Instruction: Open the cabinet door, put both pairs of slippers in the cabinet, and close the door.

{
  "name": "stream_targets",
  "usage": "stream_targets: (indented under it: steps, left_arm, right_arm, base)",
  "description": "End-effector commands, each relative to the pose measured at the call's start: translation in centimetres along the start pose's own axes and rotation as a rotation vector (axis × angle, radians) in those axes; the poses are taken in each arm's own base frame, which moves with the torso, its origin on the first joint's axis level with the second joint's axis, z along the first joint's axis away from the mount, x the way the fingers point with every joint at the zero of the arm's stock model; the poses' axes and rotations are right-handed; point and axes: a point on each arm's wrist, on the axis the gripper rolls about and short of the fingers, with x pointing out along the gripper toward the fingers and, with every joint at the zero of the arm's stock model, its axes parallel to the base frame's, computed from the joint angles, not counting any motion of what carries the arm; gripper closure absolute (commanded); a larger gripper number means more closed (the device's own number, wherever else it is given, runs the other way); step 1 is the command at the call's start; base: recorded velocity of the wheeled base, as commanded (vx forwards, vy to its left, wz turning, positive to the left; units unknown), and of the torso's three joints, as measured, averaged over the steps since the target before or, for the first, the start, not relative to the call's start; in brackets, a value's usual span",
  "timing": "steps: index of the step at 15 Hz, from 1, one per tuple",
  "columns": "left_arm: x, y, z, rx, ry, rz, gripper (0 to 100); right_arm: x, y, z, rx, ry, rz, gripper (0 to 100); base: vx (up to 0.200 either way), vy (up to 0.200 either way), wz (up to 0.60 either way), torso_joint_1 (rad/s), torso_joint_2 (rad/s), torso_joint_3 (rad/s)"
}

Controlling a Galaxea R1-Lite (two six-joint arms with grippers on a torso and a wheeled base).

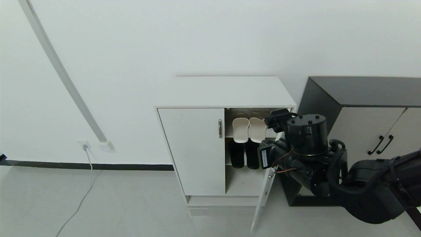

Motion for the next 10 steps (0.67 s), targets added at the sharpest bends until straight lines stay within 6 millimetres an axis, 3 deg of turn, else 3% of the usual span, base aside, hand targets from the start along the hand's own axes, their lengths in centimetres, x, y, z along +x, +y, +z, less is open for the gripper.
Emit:
stream_targets:
  steps: [1,5,10]
  left_arm:
    - [0.0,0.0,0.0,-0.001,0.002,0.000,100]
    - [0.0,0.0,0.0,-0.001,0.001,0.000,100]
    - [0.0,0.0,0.0,-0.001,0.002,0.000,100]
  right_arm:
    - [-0.6,-0.7,0.3,-0.014,-0.004,-0.014,100]
    - [-0.6,-2.2,-0.2,-0.064,0.037,-0.116,100]
    - [-0.5,-2.6,-0.8,-0.093,0.099,-0.140,100]
  base:
    - [0.000,0.000,0.00,0.000,0.00,0.000]
    - [0.000,0.000,0.00,0.000,0.00,0.000]
    - [0.000,0.000,0.00,0.000,0.00,0.000]
